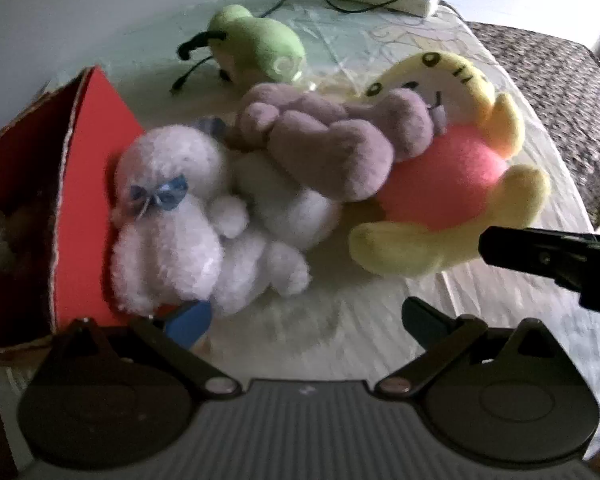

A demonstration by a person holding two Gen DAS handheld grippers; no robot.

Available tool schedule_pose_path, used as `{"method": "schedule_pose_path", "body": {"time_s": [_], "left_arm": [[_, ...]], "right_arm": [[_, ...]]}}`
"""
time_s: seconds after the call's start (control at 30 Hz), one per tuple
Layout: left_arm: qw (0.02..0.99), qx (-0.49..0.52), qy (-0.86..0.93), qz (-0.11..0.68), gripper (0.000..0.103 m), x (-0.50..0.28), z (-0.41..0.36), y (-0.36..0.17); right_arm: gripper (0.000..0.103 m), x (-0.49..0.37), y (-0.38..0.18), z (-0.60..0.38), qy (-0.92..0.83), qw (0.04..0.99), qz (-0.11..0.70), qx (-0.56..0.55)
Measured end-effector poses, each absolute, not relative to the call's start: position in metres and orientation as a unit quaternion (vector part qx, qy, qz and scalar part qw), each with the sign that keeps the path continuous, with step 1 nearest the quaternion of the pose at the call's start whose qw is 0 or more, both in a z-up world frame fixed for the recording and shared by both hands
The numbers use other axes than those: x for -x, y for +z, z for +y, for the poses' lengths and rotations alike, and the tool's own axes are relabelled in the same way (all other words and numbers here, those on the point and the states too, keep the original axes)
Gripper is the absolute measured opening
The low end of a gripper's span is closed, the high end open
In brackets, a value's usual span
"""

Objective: Organize objects
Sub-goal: 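Reach the right gripper to the yellow plush with pink belly and grasp it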

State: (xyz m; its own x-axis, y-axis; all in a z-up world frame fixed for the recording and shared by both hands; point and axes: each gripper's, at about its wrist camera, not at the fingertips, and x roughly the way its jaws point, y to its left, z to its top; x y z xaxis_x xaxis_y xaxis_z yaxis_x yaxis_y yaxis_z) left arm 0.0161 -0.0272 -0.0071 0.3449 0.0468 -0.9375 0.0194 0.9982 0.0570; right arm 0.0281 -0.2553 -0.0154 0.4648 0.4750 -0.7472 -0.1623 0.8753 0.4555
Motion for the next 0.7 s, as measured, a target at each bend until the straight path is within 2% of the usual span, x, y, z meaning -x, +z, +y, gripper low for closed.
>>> {"method": "schedule_pose_path", "body": {"time_s": [0.13, 0.3, 0.47, 0.7], "left_arm": [[0.826, -0.025, -0.038, 0.562, 0.098, -0.012, -0.029, 0.001], [0.838, -0.021, -0.107, 0.535, 0.098, -0.009, -0.04, 0.005], [0.832, 0.002, -0.157, 0.532, 0.093, -0.019, -0.047, -0.002], [0.818, 0.019, -0.162, 0.551, 0.093, -0.036, -0.052, -0.016]], "right_arm": [[0.048, -0.023, -0.007, -0.275, 0.207, 0.843, 0.453, -0.204], [0.054, -0.036, -0.009, -0.298, 0.158, 0.861, 0.406, -0.263], [0.054, -0.059, -0.029, -0.294, 0.132, 0.859, 0.415, -0.27], [0.054, -0.076, -0.049, -0.285, 0.141, 0.834, 0.444, -0.296]]}}
